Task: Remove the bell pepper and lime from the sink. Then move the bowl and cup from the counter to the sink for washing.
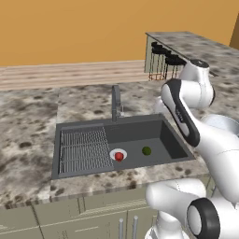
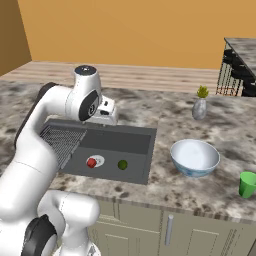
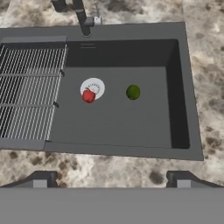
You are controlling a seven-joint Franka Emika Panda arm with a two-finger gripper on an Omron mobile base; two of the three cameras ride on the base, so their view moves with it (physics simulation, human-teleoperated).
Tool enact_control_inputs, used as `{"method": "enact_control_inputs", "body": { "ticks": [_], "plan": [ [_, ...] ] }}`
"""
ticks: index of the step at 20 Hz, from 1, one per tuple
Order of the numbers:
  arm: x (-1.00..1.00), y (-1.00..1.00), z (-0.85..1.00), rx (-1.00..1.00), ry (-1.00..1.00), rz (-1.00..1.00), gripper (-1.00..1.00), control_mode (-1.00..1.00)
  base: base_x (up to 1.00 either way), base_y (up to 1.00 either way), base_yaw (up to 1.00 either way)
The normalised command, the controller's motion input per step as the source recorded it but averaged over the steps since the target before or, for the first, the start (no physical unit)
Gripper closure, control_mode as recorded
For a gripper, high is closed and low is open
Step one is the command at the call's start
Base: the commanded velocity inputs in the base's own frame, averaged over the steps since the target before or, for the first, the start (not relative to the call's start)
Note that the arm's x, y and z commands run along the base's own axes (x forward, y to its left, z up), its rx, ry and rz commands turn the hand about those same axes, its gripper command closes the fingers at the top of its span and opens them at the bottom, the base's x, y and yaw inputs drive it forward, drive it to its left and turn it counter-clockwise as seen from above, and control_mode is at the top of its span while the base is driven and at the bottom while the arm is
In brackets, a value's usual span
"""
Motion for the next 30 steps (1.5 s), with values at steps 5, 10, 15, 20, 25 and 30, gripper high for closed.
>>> {"method": "enact_control_inputs", "body": {
  "ticks": [5,10,15,20,25,30],
  "plan": [
    [-0.01,-0.1,-0.28,0.0,0.0,0.0,-1.0,-1.0,0.0,0.0,0.0],
    [0.0,-0.07,-0.23,0.0,-0.01,0.01,-1.0,-1.0,0.0,0.0,0.0],
    [0.06,-0.01,-0.28,0.0,-0.01,0.09,-1.0,-1.0,0.0,0.0,0.0],
    [0.08,-0.01,-0.27,0.0,0.0,0.14,-1.0,-1.0,0.0,0.0,0.0],
    [0.13,-0.04,-0.18,0.0,-0.04,0.1,-1.0,-1.0,0.0,0.0,0.0],
    [0.21,-0.04,-0.16,-0.04,0.0,0.03,-1.0,-1.0,0.0,0.0,0.0]
  ]
}}
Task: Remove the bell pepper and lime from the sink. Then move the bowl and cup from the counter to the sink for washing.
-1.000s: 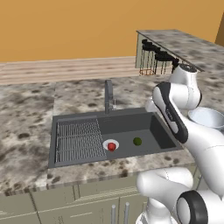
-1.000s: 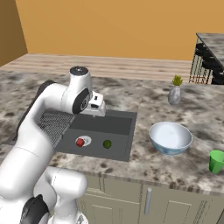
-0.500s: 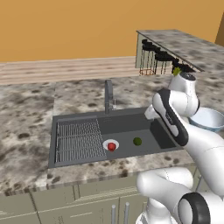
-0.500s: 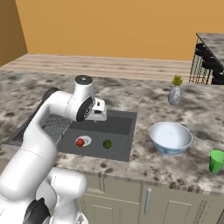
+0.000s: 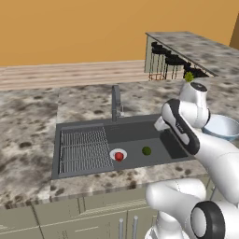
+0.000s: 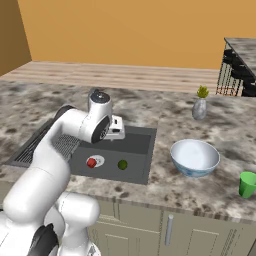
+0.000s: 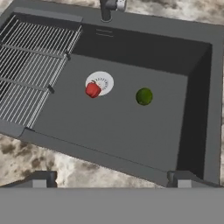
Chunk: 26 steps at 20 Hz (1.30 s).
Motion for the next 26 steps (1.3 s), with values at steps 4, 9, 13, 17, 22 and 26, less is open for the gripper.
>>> {"method": "enact_control_inputs", "body": {
  "ticks": [4,9,13,17,22,26],
  "plan": [
    [0.22,0.0,-0.18,-0.12,0.0,0.0,-1.0,-1.0,0.0,0.0,0.0],
    [0.24,0.0,-0.22,-0.11,0.0,-0.03,-1.0,-1.0,0.0,0.0,0.0],
    [0.21,0.0,-0.29,-0.05,0.04,-0.06,-1.0,-1.0,0.0,0.0,0.0],
    [0.32,-0.01,-0.27,0.0,0.02,-0.07,-1.0,-1.0,0.0,0.0,0.0],
    [0.3,-0.01,-0.24,0.0,0.0,-0.07,-1.0,-1.0,0.0,0.0,0.0],
    [0.29,0.0,-0.22,0.0,0.0,-0.06,-1.0,-1.0,0.0,0.0,0.0]
  ]
}}
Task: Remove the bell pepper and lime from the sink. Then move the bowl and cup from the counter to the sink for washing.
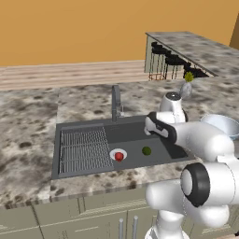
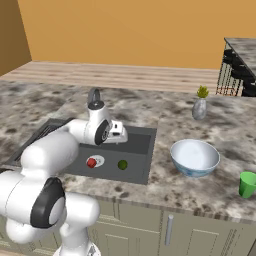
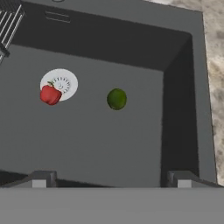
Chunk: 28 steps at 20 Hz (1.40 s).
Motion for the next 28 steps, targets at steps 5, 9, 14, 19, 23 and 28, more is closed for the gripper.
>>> {"method": "enact_control_inputs", "body": {
  "ticks": [5,9,14,19,23,28],
  "plan": [
    [0.27,0.0,-0.17,0.01,0.0,-0.01,-1.0,-1.0,0.0,0.0,0.0],
    [0.15,-0.02,-0.14,0.06,0.05,0.0,-1.0,-1.0,0.0,0.0,0.0],
    [0.17,-0.02,-0.16,0.03,0.04,0.0,-1.0,-1.0,0.0,0.0,0.0],
    [0.17,-0.01,-0.15,0.0,0.0,0.0,-1.0,-1.0,0.0,0.0,0.0],
    [0.17,0.0,-0.15,0.0,0.0,-0.01,-1.0,-1.0,0.0,0.0,0.0],
    [0.16,0.0,-0.17,0.0,0.0,-0.04,-1.0,-1.0,0.0,0.0,0.0]
  ]
}}
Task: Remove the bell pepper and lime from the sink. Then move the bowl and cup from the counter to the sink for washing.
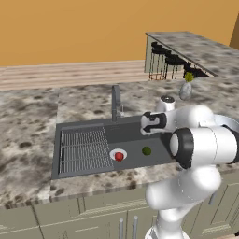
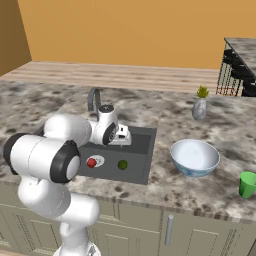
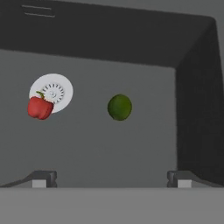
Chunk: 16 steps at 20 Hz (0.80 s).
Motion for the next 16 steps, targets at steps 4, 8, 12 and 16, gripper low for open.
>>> {"method": "enact_control_inputs", "body": {
  "ticks": [4,8,12,16],
  "plan": [
    [0.19,0.0,-0.16,0.0,0.0,-0.03,-1.0,-1.0,0.0,0.0,0.0],
    [0.18,0.0,-0.15,0.0,0.0,-0.02,-1.0,-1.0,0.0,0.0,0.0],
    [0.18,0.0,-0.15,0.0,0.0,-0.03,-1.0,-1.0,0.0,0.0,0.0],
    [0.17,0.0,-0.14,0.0,0.0,-0.02,-1.0,-1.0,0.0,0.0,0.0]
  ]
}}
